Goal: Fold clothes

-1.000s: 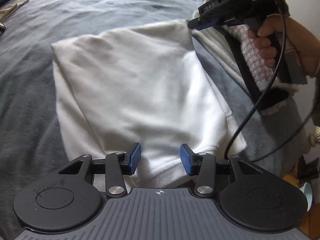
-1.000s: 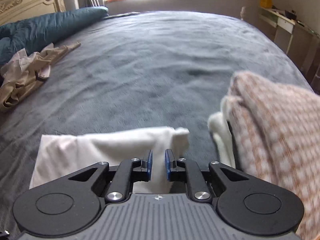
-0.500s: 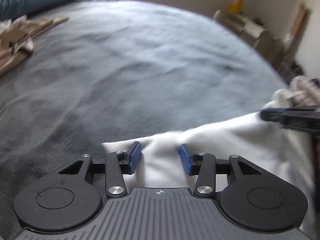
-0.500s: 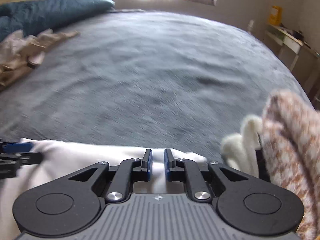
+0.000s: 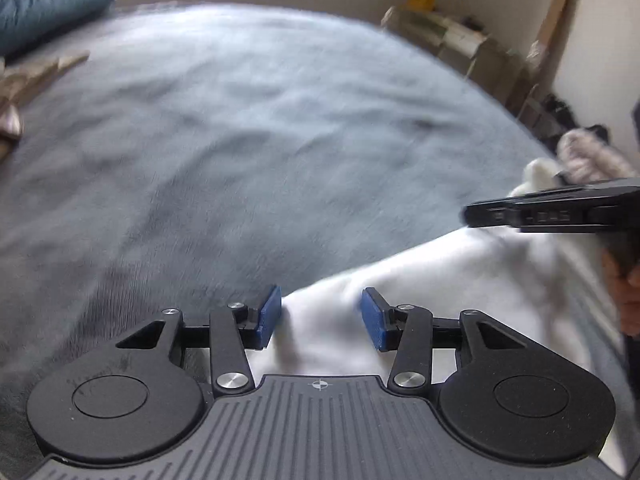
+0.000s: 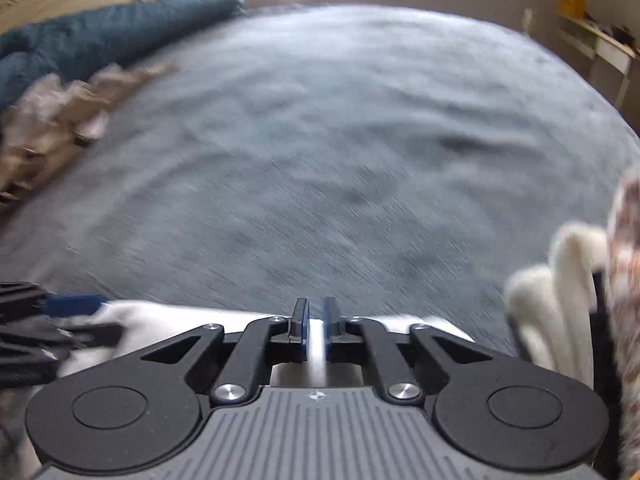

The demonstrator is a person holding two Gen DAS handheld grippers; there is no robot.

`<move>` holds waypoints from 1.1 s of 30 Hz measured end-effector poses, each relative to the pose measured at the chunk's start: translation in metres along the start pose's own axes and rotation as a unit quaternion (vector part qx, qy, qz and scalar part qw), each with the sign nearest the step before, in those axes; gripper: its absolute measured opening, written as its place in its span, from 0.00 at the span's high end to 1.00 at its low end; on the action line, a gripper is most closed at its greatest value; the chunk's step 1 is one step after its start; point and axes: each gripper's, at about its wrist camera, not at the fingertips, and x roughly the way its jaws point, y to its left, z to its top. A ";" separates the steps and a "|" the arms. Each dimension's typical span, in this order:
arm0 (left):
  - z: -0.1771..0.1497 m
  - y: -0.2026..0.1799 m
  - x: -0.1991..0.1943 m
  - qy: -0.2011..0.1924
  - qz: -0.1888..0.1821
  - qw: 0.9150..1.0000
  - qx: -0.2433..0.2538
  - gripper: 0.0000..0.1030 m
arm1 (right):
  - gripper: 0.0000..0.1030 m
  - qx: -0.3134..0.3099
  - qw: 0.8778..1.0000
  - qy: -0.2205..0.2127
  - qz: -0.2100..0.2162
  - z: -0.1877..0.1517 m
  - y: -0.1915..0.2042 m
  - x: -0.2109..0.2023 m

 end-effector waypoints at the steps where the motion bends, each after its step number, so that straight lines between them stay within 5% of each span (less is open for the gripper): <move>1: -0.002 0.006 0.000 0.000 -0.006 1.000 -0.002 0.57 | 0.99 0.007 1.000 0.001 -0.014 -0.003 -0.008 0.002; 8: 0.012 0.003 -0.019 -0.008 -0.027 0.999 0.022 0.54 | 0.93 0.004 1.000 -0.016 -0.008 0.010 -0.009 -0.018; 10: 0.013 0.004 -0.011 0.001 -0.015 1.000 0.023 0.54 | 0.94 -0.028 0.998 0.004 -0.056 0.008 -0.003 -0.008; 12: 0.008 0.016 -0.001 0.016 -0.002 1.000 -0.004 0.51 | 0.91 0.004 0.995 0.020 -0.102 0.002 -0.022 -0.007; 15: 0.011 0.024 -0.021 0.004 0.004 1.000 -0.025 0.51 | 0.91 -0.010 0.994 0.000 -0.113 0.002 -0.026 -0.038; 19: 0.011 0.004 -0.058 -0.008 -0.006 1.000 -0.010 0.51 | 0.90 -0.084 0.996 -0.023 0.002 -0.007 0.004 -0.095; 22: -0.007 -0.024 -0.075 0.013 -0.053 0.998 0.012 0.51 | 0.90 -0.133 0.987 0.020 0.083 -0.033 0.026 -0.104; 25: -0.042 -0.047 -0.063 0.069 -0.061 0.995 0.044 0.51 | 0.94 -0.165 0.979 0.103 0.055 -0.076 0.029 -0.080; 29: -0.062 -0.049 -0.067 0.074 -0.031 0.996 0.042 0.52 | 0.89 -0.117 0.989 0.078 0.053 -0.080 0.020 -0.107; 33: -0.060 -0.059 -0.100 0.054 -0.054 0.997 0.023 0.51 | 0.89 -0.172 0.969 0.074 0.159 -0.095 0.052 -0.143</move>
